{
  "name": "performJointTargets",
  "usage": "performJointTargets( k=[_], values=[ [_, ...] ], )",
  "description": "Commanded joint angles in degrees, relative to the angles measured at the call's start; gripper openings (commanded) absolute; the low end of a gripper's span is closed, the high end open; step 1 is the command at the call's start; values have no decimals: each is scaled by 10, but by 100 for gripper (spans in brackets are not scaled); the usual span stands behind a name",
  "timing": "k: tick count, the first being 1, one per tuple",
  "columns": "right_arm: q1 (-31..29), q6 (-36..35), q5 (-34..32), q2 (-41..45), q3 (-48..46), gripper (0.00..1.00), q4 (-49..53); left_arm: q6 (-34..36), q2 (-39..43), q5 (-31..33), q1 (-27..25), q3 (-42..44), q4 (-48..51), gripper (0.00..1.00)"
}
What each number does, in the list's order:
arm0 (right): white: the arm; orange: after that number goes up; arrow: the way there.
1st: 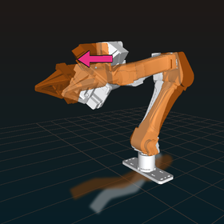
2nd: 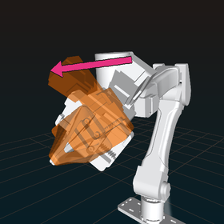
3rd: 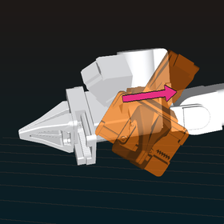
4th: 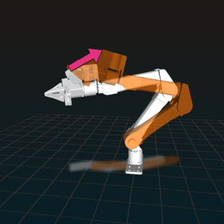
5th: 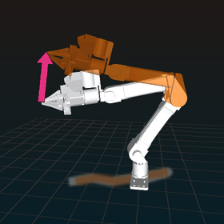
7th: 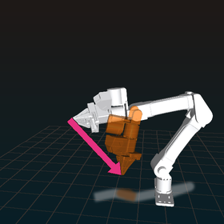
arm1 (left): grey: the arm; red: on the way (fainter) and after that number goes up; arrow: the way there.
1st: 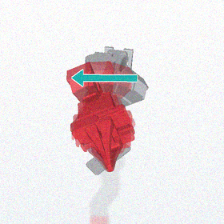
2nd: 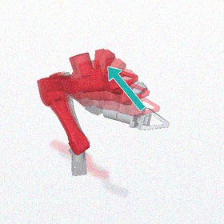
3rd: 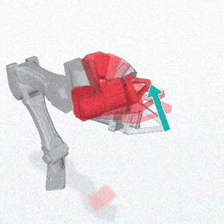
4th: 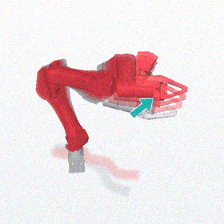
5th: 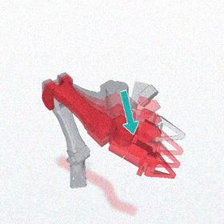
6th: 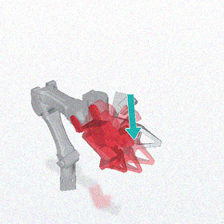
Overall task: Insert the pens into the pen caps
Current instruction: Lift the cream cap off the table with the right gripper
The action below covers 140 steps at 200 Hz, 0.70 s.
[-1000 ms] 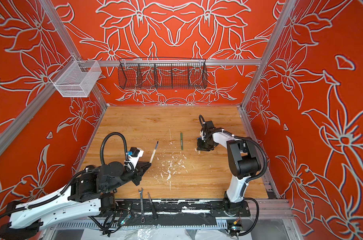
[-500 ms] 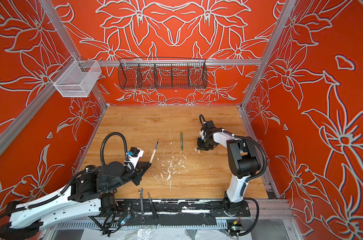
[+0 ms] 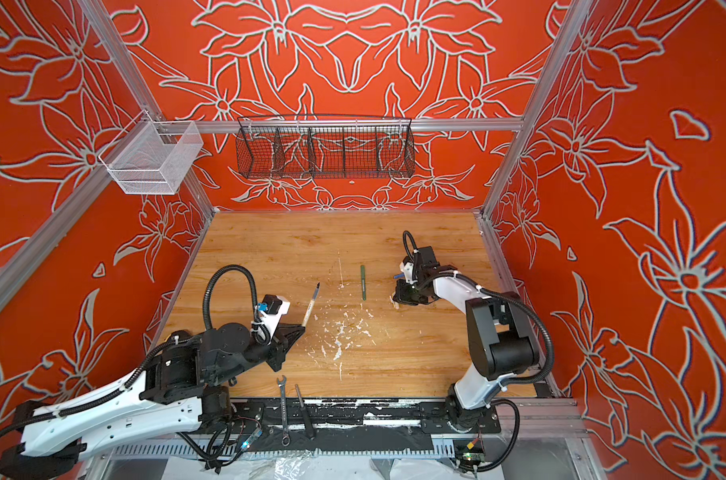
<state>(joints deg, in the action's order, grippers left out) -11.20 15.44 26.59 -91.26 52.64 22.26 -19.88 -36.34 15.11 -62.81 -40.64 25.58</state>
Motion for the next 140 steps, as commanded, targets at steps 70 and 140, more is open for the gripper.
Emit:
performJointTargets(
  k=[70,140],
  values=[
    [-10,190,181,274,-164,0,-375,87,-34,-78,4,62,-180,0],
    [-136,212,61,412,-141,0,-426,94,-43,-97,4,64,-219,0]
  ],
)
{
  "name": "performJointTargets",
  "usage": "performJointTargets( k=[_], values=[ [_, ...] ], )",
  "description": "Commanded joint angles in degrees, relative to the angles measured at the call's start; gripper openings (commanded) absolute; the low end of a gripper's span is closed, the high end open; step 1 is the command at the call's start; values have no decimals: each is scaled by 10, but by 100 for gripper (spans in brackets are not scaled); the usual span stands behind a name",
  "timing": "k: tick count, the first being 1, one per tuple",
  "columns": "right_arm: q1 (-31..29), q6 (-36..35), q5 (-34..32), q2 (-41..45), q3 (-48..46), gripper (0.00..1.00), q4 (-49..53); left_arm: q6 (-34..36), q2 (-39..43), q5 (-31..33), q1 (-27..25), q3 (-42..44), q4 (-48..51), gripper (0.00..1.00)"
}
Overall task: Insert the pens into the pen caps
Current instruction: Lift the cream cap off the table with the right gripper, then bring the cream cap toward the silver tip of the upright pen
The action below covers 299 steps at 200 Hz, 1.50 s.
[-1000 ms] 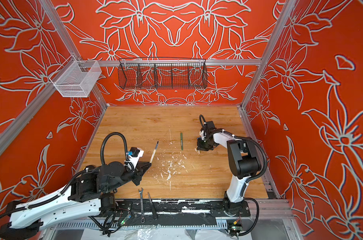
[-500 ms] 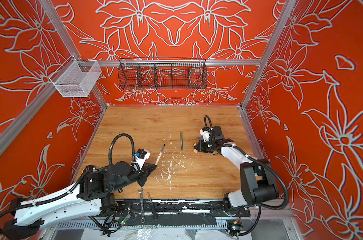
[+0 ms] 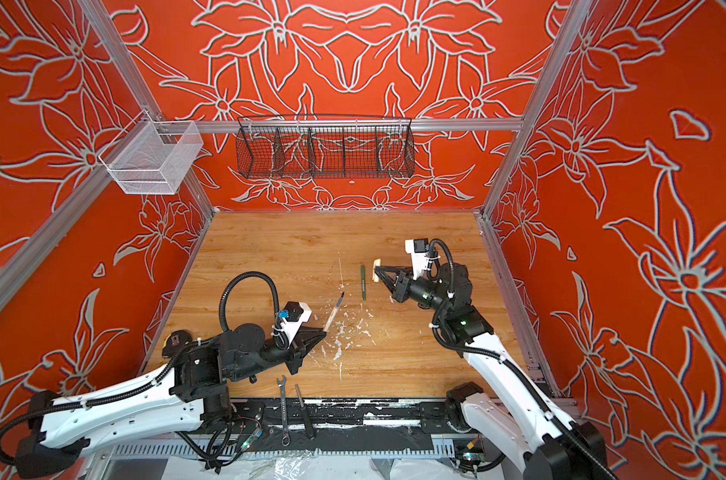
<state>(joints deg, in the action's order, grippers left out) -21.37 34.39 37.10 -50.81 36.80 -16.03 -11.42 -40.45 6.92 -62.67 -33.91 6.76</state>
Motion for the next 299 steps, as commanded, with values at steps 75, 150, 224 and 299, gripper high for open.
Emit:
performJointTargets(
  k=[75,150,224,299],
  values=[
    [-89,59,-69,-20,38,0,-168,-44,61,-119,62,45,-81,0],
    [-140,32,-76,-54,77,0,-162,-67,76,-175,104,59,-92,0],
    [-196,45,-109,-83,68,0,-247,-78,85,-186,109,66,-99,0],
    [-226,35,-135,-87,56,0,-256,-76,101,-181,109,68,-93,0]
  ],
)
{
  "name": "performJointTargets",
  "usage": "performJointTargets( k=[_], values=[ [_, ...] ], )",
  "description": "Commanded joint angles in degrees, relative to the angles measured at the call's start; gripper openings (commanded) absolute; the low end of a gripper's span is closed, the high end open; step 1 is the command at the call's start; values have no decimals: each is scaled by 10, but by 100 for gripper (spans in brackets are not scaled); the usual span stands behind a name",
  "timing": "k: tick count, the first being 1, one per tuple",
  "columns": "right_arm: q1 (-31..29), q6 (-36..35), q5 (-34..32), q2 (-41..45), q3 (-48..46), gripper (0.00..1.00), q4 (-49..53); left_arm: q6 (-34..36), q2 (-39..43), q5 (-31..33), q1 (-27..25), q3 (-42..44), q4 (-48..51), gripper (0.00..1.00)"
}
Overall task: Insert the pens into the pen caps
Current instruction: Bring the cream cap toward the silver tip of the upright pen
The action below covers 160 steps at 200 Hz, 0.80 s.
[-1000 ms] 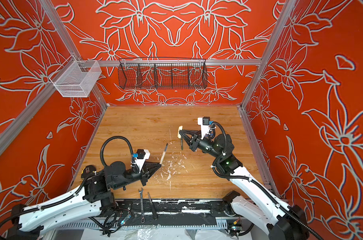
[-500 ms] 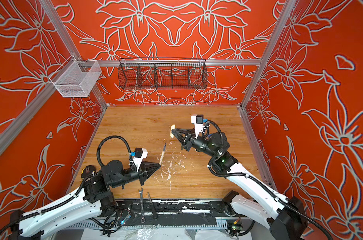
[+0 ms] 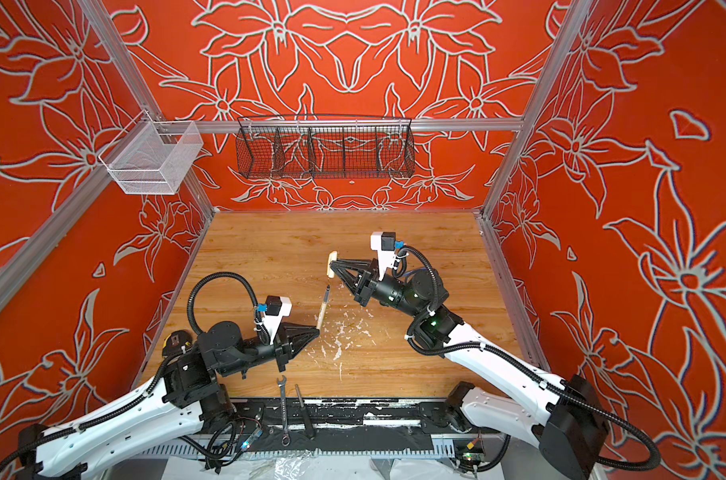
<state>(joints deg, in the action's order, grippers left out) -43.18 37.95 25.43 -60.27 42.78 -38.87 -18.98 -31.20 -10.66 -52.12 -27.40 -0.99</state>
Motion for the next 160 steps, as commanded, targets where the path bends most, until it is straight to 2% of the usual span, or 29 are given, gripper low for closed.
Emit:
performJointTargets(
  k=[1,160],
  values=[
    [-8,-1,-18,7,-4,0,-28,0,9,-5,4,4,-16,0],
    [-37,15,-30,-8,-23,0,-53,0,24,4,4,1,-1,0]
  ],
)
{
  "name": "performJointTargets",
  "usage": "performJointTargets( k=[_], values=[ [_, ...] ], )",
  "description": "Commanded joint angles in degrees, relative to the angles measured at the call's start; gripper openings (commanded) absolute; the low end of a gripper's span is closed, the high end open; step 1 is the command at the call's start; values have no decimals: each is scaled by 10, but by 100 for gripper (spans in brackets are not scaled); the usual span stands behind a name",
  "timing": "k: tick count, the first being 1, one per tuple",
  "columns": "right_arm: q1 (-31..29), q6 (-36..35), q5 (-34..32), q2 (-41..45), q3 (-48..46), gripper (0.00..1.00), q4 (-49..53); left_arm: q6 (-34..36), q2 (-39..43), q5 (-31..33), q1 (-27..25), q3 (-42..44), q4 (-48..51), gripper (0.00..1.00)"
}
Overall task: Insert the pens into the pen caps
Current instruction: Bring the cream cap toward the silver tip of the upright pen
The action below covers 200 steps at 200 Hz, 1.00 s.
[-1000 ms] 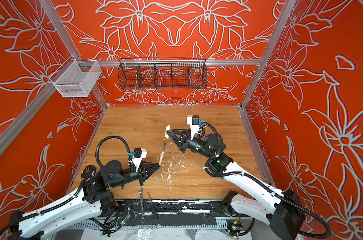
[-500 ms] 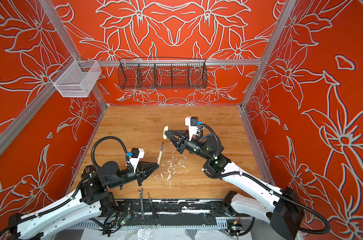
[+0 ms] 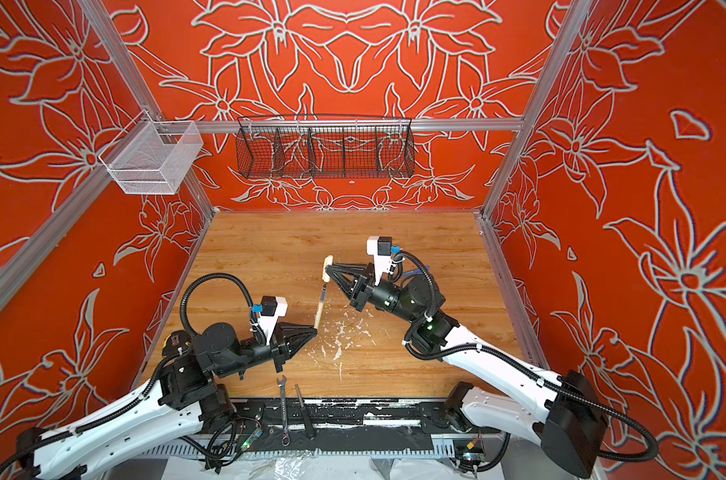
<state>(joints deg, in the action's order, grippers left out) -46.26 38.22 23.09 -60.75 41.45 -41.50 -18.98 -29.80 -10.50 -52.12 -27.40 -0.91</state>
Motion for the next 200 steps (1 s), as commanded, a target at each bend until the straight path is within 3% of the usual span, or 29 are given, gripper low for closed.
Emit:
performJointTargets(
  k=[1,200],
  values=[
    [-7,12,-6,-4,-11,0,-26,0,11,2,4,1,-1,0],
    [-32,18,-35,5,-36,0,-34,8,34,30,4,-1,-6,0]
  ],
)
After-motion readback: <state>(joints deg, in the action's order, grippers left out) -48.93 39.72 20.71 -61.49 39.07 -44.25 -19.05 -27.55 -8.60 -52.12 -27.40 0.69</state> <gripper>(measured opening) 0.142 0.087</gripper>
